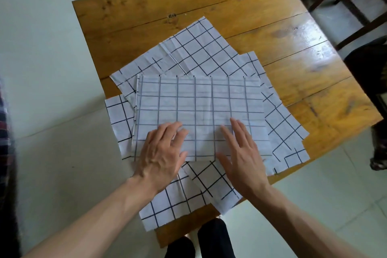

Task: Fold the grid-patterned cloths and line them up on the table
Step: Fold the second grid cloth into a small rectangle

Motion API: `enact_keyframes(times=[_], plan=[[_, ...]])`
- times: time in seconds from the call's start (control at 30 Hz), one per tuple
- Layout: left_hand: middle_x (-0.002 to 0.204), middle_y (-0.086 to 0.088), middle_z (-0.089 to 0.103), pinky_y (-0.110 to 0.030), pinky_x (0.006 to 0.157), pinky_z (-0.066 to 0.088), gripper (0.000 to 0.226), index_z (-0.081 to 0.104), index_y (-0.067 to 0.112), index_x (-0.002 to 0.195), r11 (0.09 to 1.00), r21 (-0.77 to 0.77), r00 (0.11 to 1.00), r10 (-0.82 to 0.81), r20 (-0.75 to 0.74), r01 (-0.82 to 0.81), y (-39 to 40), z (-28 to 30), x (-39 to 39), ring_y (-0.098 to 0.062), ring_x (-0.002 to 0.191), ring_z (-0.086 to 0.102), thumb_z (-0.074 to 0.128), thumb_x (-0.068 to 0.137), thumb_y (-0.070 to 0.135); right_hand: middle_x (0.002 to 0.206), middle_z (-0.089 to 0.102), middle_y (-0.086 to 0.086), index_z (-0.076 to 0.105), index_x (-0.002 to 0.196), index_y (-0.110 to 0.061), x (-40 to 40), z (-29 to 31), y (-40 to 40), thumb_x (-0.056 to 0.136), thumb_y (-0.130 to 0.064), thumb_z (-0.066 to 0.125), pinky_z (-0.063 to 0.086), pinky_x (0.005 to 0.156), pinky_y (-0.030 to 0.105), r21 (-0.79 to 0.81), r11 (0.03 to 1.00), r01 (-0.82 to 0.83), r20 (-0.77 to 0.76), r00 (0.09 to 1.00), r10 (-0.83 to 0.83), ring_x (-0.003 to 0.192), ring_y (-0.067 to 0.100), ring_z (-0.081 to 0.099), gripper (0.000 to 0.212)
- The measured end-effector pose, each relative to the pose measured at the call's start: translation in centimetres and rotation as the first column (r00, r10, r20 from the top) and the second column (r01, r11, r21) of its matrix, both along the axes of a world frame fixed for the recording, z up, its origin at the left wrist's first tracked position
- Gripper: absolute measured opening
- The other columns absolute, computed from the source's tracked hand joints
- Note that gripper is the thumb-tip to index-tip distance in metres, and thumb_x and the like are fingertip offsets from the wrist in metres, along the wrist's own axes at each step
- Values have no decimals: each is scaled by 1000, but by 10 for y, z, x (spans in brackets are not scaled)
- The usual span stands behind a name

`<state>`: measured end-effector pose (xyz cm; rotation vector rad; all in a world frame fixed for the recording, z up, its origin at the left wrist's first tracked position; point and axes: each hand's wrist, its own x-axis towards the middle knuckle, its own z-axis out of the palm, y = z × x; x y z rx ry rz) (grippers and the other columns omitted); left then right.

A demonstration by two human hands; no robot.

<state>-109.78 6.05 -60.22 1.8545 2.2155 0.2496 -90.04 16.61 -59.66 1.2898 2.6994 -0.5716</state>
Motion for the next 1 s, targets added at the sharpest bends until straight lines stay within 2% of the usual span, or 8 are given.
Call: enact_keyframes(times=[0.13, 0.27, 0.4, 0.53, 0.7, 0.8, 0.9, 1.0], plan=[[133, -8, 55, -39, 92, 46, 53, 57, 14, 123, 1000, 9, 1000, 23, 4, -23, 0, -8, 6, -28, 120, 52, 78, 77, 29, 164, 11, 4, 27, 153, -20, -6, -9, 3, 94, -28, 62, -7, 116, 28, 1, 1000, 12, -29, 1000, -12, 151, 20, 0, 69], [134, -8, 54, -40, 95, 45, 49, 57, 14, 124, 998, 28, 998, 62, 13, -63, -1, -10, 12, -27, 122, 51, 73, 80, 27, 163, 14, 10, 27, 153, -13, -13, -17, -2, 100, -23, 46, 13, 123, 41, 37, 999, 18, -60, 998, -16, 152, 22, 2, 57], [144, -7, 51, -42, 108, 40, 52, 55, 12, 133, 998, 58, 1000, 17, 19, -18, 9, -13, 25, -27, 134, 45, 63, 85, 28, 163, 17, 12, 27, 153, -9, -22, -28, -12, 101, -27, 40, 17, 122, 45, 25, 997, -75, -108, 991, 78, 152, 23, 5, 56], [161, -3, 30, -46, 119, 27, 61, 38, 15, 151, 999, -34, 1000, -18, -11, 17, 11, -23, 28, -23, 150, 25, 45, 93, 33, 164, 10, 8, 21, 155, -13, -24, -37, -15, 103, -38, 35, 6, 123, 39, 24, 993, -115, -100, 988, 117, 152, 19, -1, 60], [167, 0, 7, -47, 123, 13, 64, 16, 23, 158, 993, -120, 999, -25, -48, 20, 0, -33, 17, -21, 154, 3, 29, 99, 44, 164, -12, 1, 1, 157, -19, -14, -33, -6, 104, -45, 29, -9, 121, 35, 10, 994, -104, -19, 994, 105, 149, 14, -18, 65], [167, 1, 0, -48, 123, 9, 65, 10, 25, 159, 989, -148, 997, -2, -77, -9, -11, -34, 4, -20, 154, -3, 25, 100, 49, 161, -23, 0, -10, 156, -22, -1, -28, 2, 104, -48, 26, -13, 121, 35, -13, 997, -76, 44, 996, 76, 146, 11, -28, 69], [167, 0, -3, -48, 123, 6, 65, 4, 28, 159, 986, -166, 996, 11, -93, -26, -21, -33, -9, -20, 154, -6, 20, 100, 50, 160, -26, 0, -14, 155, -22, 13, -25, 10, 102, -56, 21, -12, 122, 36, -29, 998, -49, 95, 994, 51, 145, 12, -29, 72], [167, -3, 0, -49, 122, 8, 65, 5, 26, 159, 984, -179, 992, -12, -125, -10, -27, -30, -18, -23, 154, -2, 20, 100, 49, 161, -23, 1, -12, 155, -25, 25, -22, 18, 97, -62, 12, -11, 121, 34, -17, 995, -99, 113, 988, 100, 146, 13, -27, 73]])
